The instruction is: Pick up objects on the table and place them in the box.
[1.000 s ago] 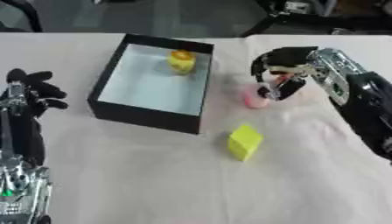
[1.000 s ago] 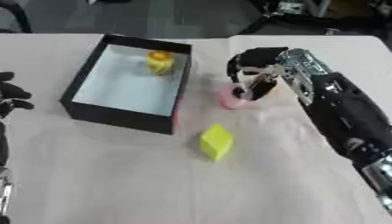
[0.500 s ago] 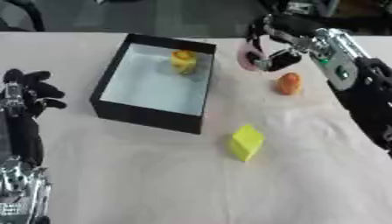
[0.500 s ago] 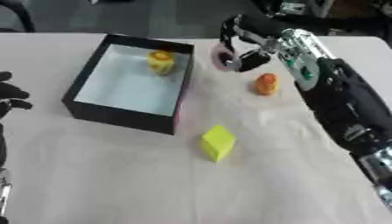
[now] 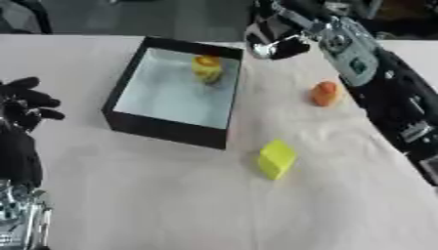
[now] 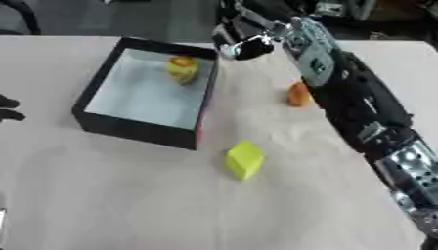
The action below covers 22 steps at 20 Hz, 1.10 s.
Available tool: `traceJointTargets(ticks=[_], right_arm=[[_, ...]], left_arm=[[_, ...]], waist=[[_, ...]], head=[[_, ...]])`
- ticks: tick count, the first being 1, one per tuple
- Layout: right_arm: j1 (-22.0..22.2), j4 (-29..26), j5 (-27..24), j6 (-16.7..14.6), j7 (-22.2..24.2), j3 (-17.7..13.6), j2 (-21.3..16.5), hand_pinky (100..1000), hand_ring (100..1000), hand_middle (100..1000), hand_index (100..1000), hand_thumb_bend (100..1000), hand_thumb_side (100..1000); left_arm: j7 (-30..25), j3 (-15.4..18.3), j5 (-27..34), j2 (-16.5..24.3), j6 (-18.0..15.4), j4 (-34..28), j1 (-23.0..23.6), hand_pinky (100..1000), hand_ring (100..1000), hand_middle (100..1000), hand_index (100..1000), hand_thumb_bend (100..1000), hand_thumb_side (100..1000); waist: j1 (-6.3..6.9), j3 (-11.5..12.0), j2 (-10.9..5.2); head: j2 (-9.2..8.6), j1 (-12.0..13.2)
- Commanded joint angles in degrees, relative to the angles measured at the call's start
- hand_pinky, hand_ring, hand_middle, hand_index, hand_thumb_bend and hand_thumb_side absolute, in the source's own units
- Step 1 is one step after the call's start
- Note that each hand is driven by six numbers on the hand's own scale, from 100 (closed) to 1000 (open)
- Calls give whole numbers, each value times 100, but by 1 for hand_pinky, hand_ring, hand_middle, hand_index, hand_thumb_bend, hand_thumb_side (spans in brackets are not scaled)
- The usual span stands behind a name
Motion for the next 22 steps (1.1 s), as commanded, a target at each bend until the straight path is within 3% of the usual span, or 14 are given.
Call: traceJointTargets(ticks=[1,5,7,8,9,10,11,12,14,22], right_arm=[[-132,113,-311,-228,290,9,11,788,851,594,276,100,209],[-113,243,-622,-389,635,-9,47,790,861,608,347,100,209],[-122,200,-719,-504,799,11,42,800,874,645,584,100,206],[-130,151,-723,-564,869,19,28,806,881,685,763,100,385],[-138,82,-688,-624,916,22,8,809,883,703,818,100,481],[-143,14,-632,-665,916,11,-9,812,884,726,877,100,673],[-141,-37,-580,-676,882,2,-22,813,886,737,905,100,773],[-140,-76,-544,-667,825,-3,-29,814,887,747,929,100,812],[-132,-133,-553,-635,690,3,-35,814,889,763,959,100,841],[-115,-307,-495,-597,530,66,-76,824,901,812,1000,100,802]], left_arm=[[70,33,56,-12,-101,-111,-109,309,500,457,657,100,957],[82,63,-1,-12,-113,-105,-110,276,497,457,658,100,960],[89,66,-19,-10,-109,-100,-107,249,497,457,658,100,961],[96,69,-22,-9,-109,-100,-107,222,499,458,658,100,962],[106,74,-23,-8,-110,-102,-107,206,499,458,658,100,962],[117,77,-25,-7,-111,-103,-108,195,500,459,658,100,962],[125,79,-23,-7,-113,-104,-109,191,501,459,659,100,962],[131,78,-19,-7,-116,-105,-108,192,501,459,659,100,962],[134,75,-12,-9,-124,-107,-105,186,501,460,659,100,961],[131,79,11,-12,-148,-112,-101,187,502,461,660,100,962]], waist=[[40,13,16],[34,16,26],[32,14,29],[32,14,30],[32,14,32],[31,15,33],[30,14,33],[29,14,32],[24,15,29],[16,15,24]], head=[[-10,-37],[-10,-39],[-10,-36],[-10,-36],[-10,-35],[-10,-35],[-10,-35],[-10,-37],[-10,-37],[-10,-29]])
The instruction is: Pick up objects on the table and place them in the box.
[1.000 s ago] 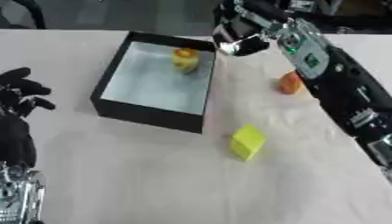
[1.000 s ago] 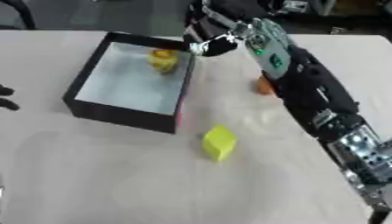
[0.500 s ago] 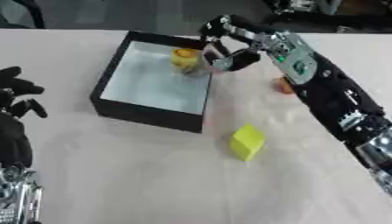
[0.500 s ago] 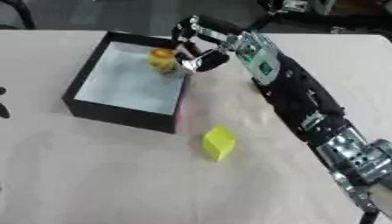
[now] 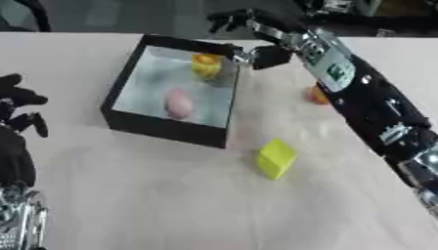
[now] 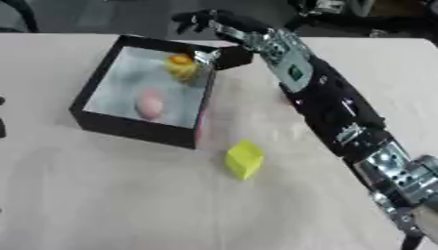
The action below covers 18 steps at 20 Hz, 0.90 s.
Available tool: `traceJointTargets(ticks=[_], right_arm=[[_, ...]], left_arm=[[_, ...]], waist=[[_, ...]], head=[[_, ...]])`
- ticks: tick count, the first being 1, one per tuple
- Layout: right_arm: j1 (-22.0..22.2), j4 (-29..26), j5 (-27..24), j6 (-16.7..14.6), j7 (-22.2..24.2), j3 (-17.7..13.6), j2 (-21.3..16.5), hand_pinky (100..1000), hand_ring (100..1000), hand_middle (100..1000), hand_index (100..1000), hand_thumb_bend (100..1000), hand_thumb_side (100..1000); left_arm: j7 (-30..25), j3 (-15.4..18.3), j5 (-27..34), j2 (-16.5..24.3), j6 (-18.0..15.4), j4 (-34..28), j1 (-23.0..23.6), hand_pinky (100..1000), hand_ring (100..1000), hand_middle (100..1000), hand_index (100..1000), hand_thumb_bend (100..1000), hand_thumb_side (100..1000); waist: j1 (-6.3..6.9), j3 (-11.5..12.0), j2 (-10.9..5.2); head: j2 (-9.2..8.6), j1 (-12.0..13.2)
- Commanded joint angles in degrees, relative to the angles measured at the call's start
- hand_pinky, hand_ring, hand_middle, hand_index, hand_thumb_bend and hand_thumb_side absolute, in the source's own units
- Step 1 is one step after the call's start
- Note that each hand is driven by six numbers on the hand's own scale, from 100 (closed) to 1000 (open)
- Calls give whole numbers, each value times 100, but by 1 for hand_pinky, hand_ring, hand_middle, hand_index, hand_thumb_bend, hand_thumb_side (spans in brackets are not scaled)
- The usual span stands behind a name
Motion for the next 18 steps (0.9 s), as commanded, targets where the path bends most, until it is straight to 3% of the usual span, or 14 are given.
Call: traceJointTargets(ticks=[1,4,9,14,18], right_arm=[[-112,-146,64,12,-33,-21,-187,824,900,811,999,100,795],[-54,-239,95,-5,-44,-29,-309,828,900,812,995,100,762],[411,-756,33,15,250,-63,-845,844,916,807,991,100,610],[1123,-1371,134,184,990,-247,-1281,862,933,829,991,100,754],[1495,-1409,550,354,1391,-384,-1388,873,942,848,994,100,861]], left_arm=[[-9,21,19,-12,-22,-112,-89,220,504,462,661,100,962],[-104,-14,76,-2,-37,-112,-85,397,513,469,665,100,966],[-94,90,79,106,-11,-69,-4,416,513,468,665,100,966],[17,174,65,223,13,-55,42,421,513,467,665,100,969],[68,201,64,256,21,-49,67,423,514,467,665,100,969]], waist=[[17,1,13],[10,-50,3],[-26,-276,-39],[-40,-510,-49],[-35,-594,-67]], head=[[-10,-7],[-10,16],[-10,147],[-10,303],[-10,346]])
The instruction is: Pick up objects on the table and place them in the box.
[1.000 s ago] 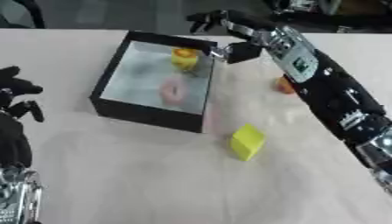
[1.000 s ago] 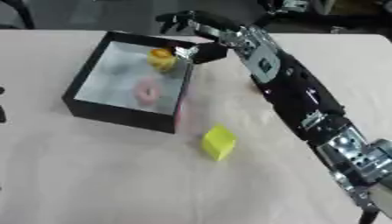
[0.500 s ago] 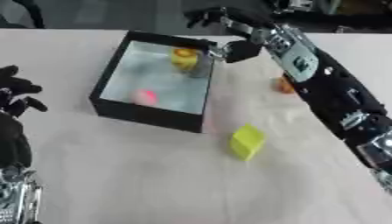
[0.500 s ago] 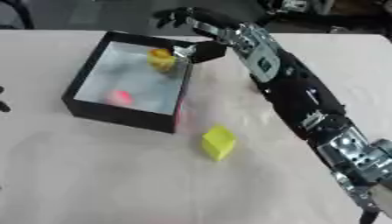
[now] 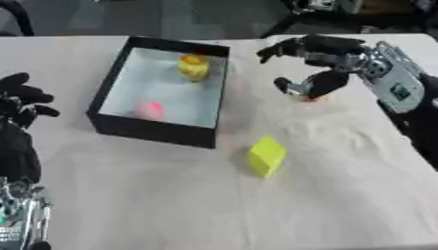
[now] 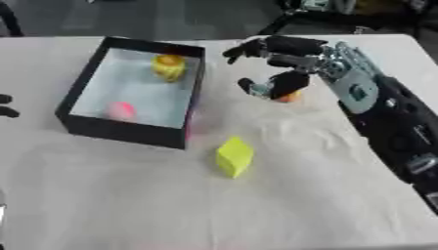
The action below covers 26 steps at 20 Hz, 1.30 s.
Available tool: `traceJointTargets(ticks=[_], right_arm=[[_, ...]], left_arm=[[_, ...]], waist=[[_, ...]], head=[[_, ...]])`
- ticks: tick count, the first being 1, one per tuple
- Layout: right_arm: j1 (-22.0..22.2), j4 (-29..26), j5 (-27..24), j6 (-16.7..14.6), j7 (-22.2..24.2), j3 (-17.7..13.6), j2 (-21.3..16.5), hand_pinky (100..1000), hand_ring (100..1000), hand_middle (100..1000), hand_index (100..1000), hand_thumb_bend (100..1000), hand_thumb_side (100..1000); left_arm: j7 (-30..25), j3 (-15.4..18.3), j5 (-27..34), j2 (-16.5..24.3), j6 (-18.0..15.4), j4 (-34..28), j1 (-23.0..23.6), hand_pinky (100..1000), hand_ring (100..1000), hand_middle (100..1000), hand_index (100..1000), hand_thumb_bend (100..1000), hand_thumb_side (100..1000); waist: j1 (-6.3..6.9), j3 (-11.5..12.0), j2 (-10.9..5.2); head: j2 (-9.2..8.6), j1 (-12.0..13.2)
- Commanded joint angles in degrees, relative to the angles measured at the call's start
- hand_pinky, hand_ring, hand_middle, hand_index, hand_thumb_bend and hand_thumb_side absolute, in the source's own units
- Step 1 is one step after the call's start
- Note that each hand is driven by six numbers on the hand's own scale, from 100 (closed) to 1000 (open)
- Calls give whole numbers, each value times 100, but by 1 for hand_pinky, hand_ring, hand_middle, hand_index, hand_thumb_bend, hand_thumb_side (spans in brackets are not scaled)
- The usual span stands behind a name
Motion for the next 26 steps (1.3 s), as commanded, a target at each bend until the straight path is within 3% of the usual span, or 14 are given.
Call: traceJointTargets(ticks=[1,2,3,4,9,15,16,17,20,26], right_arm=[[64,-67,348,116,263,-179,-261,874,943,851,994,100,883],[97,16,458,144,286,-202,-261,876,943,852,994,100,885],[113,110,569,169,277,-227,-262,877,942,855,996,100,816],[115,207,693,187,232,-251,-260,877,942,856,996,100,850],[43,838,1246,280,-269,-348,-201,873,934,852,992,100,735],[20,1381,1842,292,-714,-372,-129,872,931,857,991,100,725],[19,1443,1922,310,-792,-389,-123,871,930,856,991,100,698],[15,1493,1988,337,-899,-416,-118,867,924,848,988,100,576],[10,1594,2141,538,-1471,-520,-125,865,922,845,988,100,448],[2,1812,2439,806,-2094,-499,-114,863,920,847,987,100,411]], left_arm=[[42,42,-14,91,-4,-59,-40,423,514,467,665,100,969],[43,43,-16,89,-5,-60,-40,424,514,467,665,100,968],[44,44,-17,86,-5,-61,-40,424,514,467,665,100,967],[45,44,-17,83,-5,-62,-40,424,514,467,665,100,968],[33,36,-18,66,-4,-61,-46,426,515,468,666,100,968],[22,35,-16,58,-7,-63,-51,427,516,468,667,100,968],[22,37,-16,57,-8,-64,-52,427,516,468,667,100,968],[22,38,-16,56,-8,-64,-52,427,516,468,667,100,968],[22,38,-15,54,-9,-63,-54,427,516,468,667,100,967],[14,32,-11,49,-8,-61,-64,427,517,468,667,100,967]], waist=[[-29,-21,-72],[-25,-24,-75],[-22,-26,-78],[-18,-26,-79],[0,-11,-76],[3,9,-67],[3,11,-67],[4,11,-67],[9,10,-65],[20,21,-60]], head=[[-10,45],[-10,49],[-10,50],[-10,50],[-10,29],[-10,21],[-10,21],[-10,21],[-10,15],[-10,-7]])
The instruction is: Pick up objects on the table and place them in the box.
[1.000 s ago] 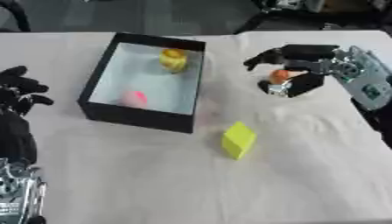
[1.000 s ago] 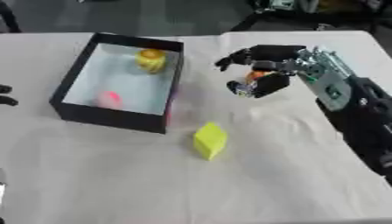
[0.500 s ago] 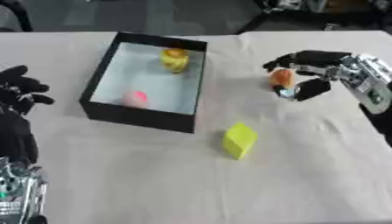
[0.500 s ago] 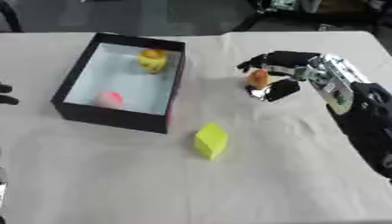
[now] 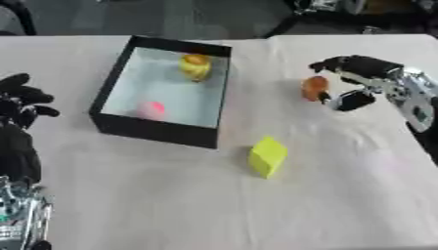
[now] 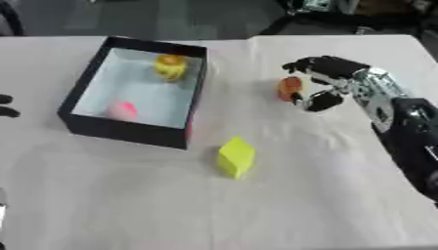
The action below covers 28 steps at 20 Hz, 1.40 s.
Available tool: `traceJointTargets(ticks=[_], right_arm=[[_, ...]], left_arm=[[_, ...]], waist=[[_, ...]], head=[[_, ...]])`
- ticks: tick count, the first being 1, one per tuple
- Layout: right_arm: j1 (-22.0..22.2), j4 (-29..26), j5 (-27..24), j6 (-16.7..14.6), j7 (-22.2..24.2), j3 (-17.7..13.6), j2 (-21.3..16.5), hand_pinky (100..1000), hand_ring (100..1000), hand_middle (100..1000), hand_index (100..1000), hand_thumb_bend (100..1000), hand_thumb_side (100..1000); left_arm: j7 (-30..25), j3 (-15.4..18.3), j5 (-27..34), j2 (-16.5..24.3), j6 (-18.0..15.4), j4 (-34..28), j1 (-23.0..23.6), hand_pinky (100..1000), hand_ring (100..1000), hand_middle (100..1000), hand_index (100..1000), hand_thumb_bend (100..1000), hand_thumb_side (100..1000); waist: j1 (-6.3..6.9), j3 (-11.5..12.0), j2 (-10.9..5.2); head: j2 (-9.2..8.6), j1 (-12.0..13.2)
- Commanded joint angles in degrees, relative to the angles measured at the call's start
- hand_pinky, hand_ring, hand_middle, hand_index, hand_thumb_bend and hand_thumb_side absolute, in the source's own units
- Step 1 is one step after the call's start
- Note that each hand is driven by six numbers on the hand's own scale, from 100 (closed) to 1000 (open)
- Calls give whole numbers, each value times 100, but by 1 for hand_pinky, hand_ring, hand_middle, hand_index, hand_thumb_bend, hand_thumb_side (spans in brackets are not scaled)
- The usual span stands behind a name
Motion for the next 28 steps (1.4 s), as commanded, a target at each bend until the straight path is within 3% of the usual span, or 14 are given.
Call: traceJointTargets(ticks=[1,4,10,19,23,24,27,28], right_arm=[[-106,85,177,115,-231,-51,-132,863,919,848,989,100,384],[-120,188,347,238,-393,-49,-106,860,914,848,982,100,285],[-152,398,647,440,-631,-30,-54,852,904,836,923,100,289],[-259,585,616,231,-342,39,91,855,907,831,842,100,281],[-276,617,498,188,-323,37,138,850,905,813,739,100,264],[-277,633,433,182,-344,28,151,846,902,799,644,100,253],[-279,655,279,198,-509,8,156,845,897,782,494,100,246],[-282,643,243,218,-615,-7,152,841,889,760,395,100,238]], left_arm=[[-14,16,-11,48,-8,-68,-76,427,517,468,667,100,967],[-17,14,-7,42,-9,-69,-80,428,517,469,668,100,967],[-31,1,-1,31,-13,-71,-88,428,518,469,668,100,966],[-60,-11,6,11,-14,-74,-97,430,519,470,669,100,966],[-65,-10,9,8,-17,-76,-97,432,519,470,669,100,966],[-67,-11,10,8,-18,-77,-97,432,520,470,669,100,966],[-64,-6,12,9,-19,-77,-97,432,520,470,669,100,966],[-63,-5,13,10,-19,-77,-97,432,520,470,669,100,966]], waist=[[20,10,-59],[24,21,-56],[26,49,-47],[41,81,-42],[42,84,-40],[42,83,-39],[44,80,-38],[46,77,-38]], head=[[-10,-19],[-10,-38],[-10,-78],[-10,-118],[-10,-117],[-10,-118],[-10,-118],[-10,-117]])
